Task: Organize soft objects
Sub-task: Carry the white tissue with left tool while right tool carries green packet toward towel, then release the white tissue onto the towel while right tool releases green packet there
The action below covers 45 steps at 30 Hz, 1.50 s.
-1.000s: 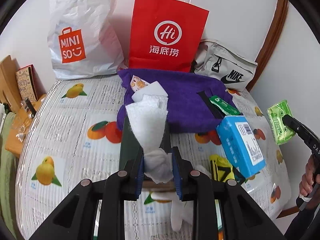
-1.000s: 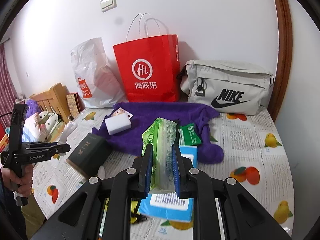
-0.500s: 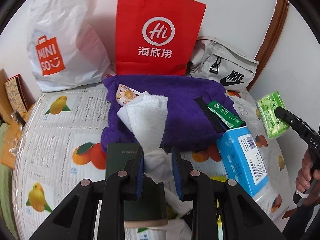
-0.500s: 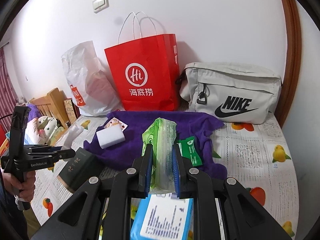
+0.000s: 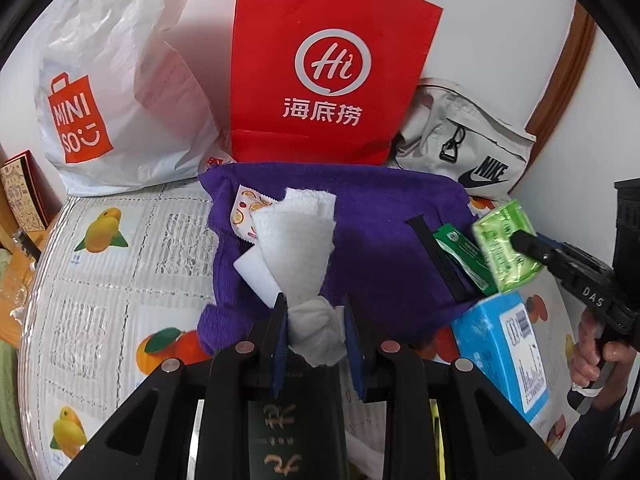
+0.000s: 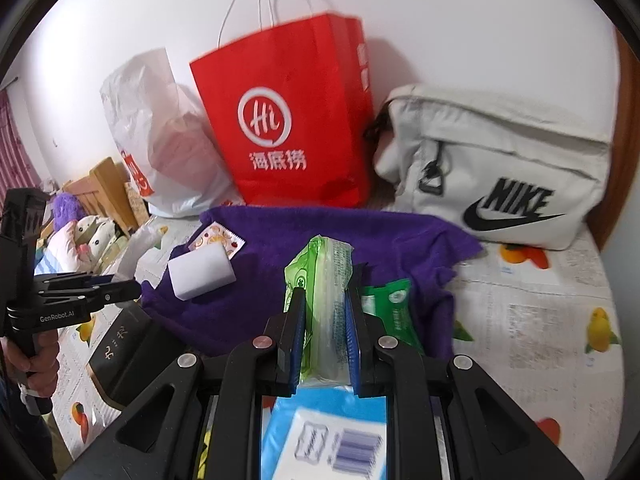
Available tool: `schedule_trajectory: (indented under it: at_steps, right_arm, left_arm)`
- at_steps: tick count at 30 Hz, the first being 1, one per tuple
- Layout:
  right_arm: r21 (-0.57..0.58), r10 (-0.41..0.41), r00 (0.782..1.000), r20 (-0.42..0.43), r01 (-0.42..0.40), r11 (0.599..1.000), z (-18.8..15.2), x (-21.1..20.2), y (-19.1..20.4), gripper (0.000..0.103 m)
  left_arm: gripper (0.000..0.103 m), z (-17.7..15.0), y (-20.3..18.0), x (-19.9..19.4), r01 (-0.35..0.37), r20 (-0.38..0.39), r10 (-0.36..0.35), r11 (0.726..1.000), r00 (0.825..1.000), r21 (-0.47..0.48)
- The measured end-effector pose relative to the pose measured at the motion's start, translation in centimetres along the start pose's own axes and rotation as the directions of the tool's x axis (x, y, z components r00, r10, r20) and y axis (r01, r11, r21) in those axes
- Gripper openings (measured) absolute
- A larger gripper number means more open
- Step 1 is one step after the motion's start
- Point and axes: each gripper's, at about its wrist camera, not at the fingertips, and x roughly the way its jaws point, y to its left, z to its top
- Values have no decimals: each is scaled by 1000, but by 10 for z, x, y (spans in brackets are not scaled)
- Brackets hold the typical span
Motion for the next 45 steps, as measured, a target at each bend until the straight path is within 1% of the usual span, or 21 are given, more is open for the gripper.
schedule_trajectory:
  at_steps: [4, 9, 14, 18, 21, 25, 29, 31, 32, 33, 34, 36, 41, 45]
  right_arm:
    - [-3, 26, 998, -59, -26, 1000, 4, 30, 3, 18]
    - [-7, 43, 991, -123, -44, 999, 1, 55, 6, 19]
    - [2, 64, 977, -202, -65, 998, 0, 73, 6, 19]
    - [-2, 59, 972, -227, -61, 998, -1, 81, 6, 19]
    - [7, 60, 969, -240, -60, 998, -2, 85, 3, 20]
    - [14, 73, 959, -273, -72, 997, -2, 94, 3, 21]
    - [12, 64, 960, -272, -63, 998, -1, 94, 2, 22]
    - [6, 49, 961, -272, -49, 999, -1, 93, 2, 30]
    - [3, 39, 963, -268, -39, 999, -1, 92, 2, 42]
    - [2, 32, 964, -266, -33, 999, -1, 90, 2, 50]
    - [-1, 25, 966, -256, -26, 1000, -1, 86, 1, 51]
    - [-4, 15, 972, -234, -17, 1000, -1, 78, 0, 51]
    - [19, -17, 980, -200, 21, 1000, -2, 56, 0, 51]
    - [24, -3, 989, -146, 7, 1000, -9, 28, 8, 52]
  left_arm:
    - [24, 9, -1, 17, 14, -22, -14, 1000, 1000, 2]
    - [24, 17, -7, 36, 38, -49, -36, 999, 998, 20]
    - [24, 21, -9, 53, 43, -83, -42, 999, 996, 16]
    - [25, 18, -12, 68, 39, -128, -35, 999, 991, 29]
    - [26, 17, -13, 76, 36, -146, -32, 999, 989, 25]
    - [26, 17, -12, 81, 26, -163, -23, 1000, 986, 18]
    - [27, 17, -13, 82, 24, -164, -20, 999, 986, 21]
    - [33, 17, -12, 83, 21, -175, -17, 1000, 984, 19]
    - [39, 17, -11, 83, 23, -181, -20, 1000, 983, 16]
    - [42, 15, -12, 82, 34, -184, -31, 999, 982, 12]
    - [44, 15, -13, 80, 33, -179, -30, 999, 983, 16]
    - [55, 13, -15, 75, 16, -164, -11, 999, 986, 29]
    - [56, 12, -11, 58, 9, -143, -6, 1000, 990, 16]
    - [59, 5, -3, 37, -3, -125, 2, 1000, 992, -7]
